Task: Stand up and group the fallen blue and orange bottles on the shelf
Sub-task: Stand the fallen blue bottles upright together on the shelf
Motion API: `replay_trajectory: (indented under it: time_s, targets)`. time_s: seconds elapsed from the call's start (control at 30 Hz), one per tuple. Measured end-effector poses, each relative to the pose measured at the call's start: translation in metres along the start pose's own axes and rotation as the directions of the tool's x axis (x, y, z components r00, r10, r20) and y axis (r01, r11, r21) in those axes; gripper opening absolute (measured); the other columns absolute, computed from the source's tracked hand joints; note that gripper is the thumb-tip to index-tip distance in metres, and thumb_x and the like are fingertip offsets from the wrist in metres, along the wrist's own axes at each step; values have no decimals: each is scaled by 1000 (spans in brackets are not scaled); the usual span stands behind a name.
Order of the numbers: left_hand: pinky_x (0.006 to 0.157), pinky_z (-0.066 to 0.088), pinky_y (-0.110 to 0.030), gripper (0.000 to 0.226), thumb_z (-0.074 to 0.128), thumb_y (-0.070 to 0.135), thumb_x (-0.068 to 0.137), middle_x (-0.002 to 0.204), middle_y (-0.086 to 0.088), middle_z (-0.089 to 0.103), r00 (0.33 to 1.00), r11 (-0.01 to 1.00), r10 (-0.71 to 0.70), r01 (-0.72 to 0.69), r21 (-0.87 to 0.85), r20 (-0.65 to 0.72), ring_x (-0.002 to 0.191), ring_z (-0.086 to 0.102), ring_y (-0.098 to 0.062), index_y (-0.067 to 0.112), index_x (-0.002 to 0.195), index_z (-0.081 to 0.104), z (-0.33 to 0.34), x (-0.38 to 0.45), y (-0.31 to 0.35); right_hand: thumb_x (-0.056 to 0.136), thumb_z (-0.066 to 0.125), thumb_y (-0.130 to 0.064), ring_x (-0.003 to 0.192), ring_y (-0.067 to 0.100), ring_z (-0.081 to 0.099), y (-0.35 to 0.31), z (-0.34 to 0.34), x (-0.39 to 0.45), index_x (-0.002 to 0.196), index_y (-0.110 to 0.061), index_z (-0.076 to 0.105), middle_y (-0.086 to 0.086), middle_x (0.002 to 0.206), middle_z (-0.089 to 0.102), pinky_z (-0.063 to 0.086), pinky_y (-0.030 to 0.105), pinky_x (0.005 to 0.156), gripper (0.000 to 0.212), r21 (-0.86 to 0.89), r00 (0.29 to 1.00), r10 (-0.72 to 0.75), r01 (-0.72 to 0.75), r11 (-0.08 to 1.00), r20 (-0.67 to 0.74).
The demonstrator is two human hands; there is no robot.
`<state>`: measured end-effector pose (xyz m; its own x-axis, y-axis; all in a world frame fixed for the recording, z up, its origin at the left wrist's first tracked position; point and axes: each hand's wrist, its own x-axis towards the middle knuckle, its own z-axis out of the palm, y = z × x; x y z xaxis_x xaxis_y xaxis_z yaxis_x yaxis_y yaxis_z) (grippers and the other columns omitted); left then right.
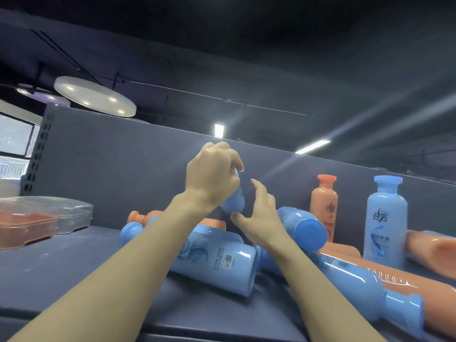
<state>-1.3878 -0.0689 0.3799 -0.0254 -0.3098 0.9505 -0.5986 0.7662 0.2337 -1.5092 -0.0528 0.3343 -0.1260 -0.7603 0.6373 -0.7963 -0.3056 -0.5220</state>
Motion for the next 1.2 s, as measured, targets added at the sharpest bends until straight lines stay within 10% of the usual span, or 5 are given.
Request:
replay_trajectory:
  time_s: [0.37, 0.5, 0.8, 1.0, 1.2]
  targets:
    - [43, 33, -19, 19, 52, -3, 57, 62, -1, 62, 942, 946, 325, -324, 19, -85, 56, 55, -25, 12, 51, 63, -2, -1, -20, 47, 72, -9, 97, 33, 62, -11, 10, 37, 110, -30, 47, 13, 110, 61, 56, 49, 76, 71, 106, 989, -34, 19, 994, 144]
    - [52, 51, -33, 14, 55, 1, 63, 77, -7, 65, 931, 937, 338, -347, -44, -135, 68, 60, -28, 7, 68, 67, 2, 3, -26, 60, 76, 5, 79, 19, 56, -4, 10, 40, 101, -27, 47, -2, 88, 59, 50, 28, 64, 60, 179, 994, -69, 54, 982, 83]
    - [84, 40, -24, 56, 63, 19, 85, 125, -5, 51, 994, 939, -109, 95, -330, -26, 103, 55, -24, 20, 136, 41, 17, 2, -24, 57, 84, -14, 84, 17, 58, -3, 13, 40, 99, -29, 48, -16, 83, 57, 52, 32, 76, 57, 204, 988, 14, 18, 979, -155]
    - [87, 48, -36, 77, 50, 27, 92, 103, -1, 61, 941, 896, -254, 317, -311, 225, 98, 57, -27, 37, 148, -2, 21, -1, -24, 53, 80, -34, 95, 20, 60, -11, 22, 41, 98, -25, 50, -5, 94, 65, 52, 41, 83, 54, 271, 973, 133, -78, 959, -190]
    - [80, 42, -25, 77, 49, 25, 92, 107, -4, 66, 873, 883, -280, 397, -250, 399, 100, 60, -24, 41, 147, -2, 29, -7, -34, 68, 64, -32, 98, 29, 57, -11, 35, 49, 96, -21, 39, -2, 91, 61, 48, 50, 88, 39, 248, 960, 183, -128, 960, -212]
